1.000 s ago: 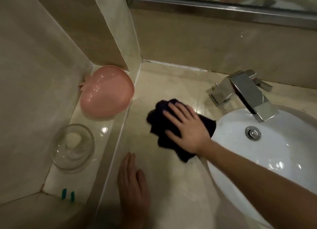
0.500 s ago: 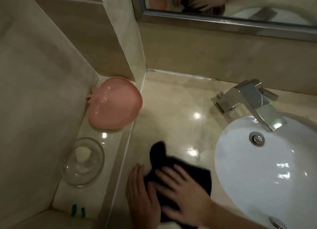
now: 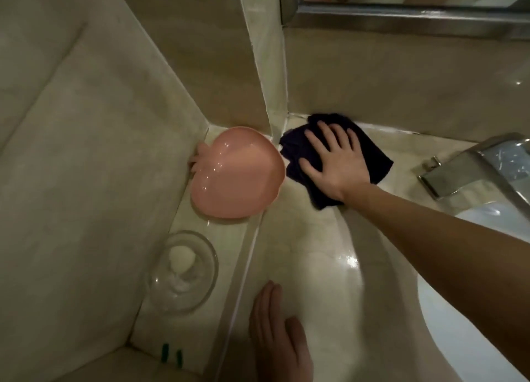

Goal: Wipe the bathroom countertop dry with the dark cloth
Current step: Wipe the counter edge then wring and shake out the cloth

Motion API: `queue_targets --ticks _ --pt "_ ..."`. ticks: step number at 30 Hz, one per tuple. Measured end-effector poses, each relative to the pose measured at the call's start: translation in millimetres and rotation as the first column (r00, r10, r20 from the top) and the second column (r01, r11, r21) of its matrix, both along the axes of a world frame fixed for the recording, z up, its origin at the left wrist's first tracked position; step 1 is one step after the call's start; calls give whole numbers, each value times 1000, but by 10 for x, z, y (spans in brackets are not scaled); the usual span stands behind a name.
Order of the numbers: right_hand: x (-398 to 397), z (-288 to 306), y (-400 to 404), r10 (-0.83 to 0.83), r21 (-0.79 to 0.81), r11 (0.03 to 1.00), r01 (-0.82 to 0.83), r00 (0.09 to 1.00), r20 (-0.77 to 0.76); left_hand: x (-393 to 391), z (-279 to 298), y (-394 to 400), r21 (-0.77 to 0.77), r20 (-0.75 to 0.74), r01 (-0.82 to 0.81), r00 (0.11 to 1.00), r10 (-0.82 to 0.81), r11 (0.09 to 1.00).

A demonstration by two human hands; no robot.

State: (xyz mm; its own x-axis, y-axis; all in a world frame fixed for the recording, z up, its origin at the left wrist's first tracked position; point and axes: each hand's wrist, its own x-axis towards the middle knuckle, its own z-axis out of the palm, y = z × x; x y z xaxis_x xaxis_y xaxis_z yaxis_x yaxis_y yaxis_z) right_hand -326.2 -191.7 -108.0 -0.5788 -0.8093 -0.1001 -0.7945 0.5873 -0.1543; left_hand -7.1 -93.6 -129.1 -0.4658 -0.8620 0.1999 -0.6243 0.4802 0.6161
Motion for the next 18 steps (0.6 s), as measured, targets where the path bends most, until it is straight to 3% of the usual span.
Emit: queue_targets --ticks 3,7,10,12,15,18 --pt "407 14 138 37 -23 999 -36 999 30 26 122 21 93 20 29 999 -31 995" --pt "1550 57 753 215 -69 976 -208 969 120 107 313 -10 263 -43 9 999 3 965" --pt "2533 53 1411 314 -49 949 -310 936 161 386 453 -34 259 -49 -51 997 66 964" --pt "3031 54 1683 371 -15 927 -375 908 192 581 532 -18 295 -10 -17 1000 21 955" --pt "3313 64 1810 372 20 923 -385 903 215 846 507 91 379 83 75 990 -115 922" --pt "3153 68 1888 369 -59 929 -366 897 245 906 471 145 337 161 154 963 -218 929"
